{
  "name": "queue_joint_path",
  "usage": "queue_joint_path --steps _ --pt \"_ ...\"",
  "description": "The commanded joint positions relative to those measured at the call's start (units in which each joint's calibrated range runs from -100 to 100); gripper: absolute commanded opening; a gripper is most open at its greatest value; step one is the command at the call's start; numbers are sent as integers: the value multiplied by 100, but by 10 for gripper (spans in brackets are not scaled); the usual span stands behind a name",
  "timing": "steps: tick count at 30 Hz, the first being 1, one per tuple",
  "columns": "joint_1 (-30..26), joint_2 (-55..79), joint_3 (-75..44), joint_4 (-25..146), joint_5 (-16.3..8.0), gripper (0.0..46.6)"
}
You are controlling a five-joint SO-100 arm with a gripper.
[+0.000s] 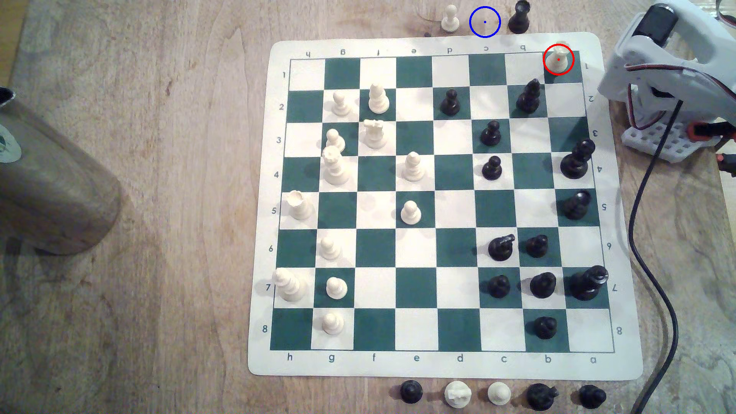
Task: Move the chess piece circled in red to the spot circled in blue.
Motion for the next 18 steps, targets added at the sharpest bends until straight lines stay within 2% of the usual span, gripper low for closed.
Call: queue_joint_path --steps 1,3,4,6,10,11,12,15,18 --pt "16 39 -586 161 -1905 41" --pt "-102 123 -831 497 -2799 39" --pt "-31 123 -822 497 -3033 42" --pt "109 115 -758 513 -3131 38" --pt "227 208 -740 464 -3028 9" --pt "227 276 -785 595 -2779 2" --pt "203 429 -840 882 -2271 2" --pt "203 837 -1157 1652 -2032 2" --pt "235 1651 -1583 2651 -1929 29"
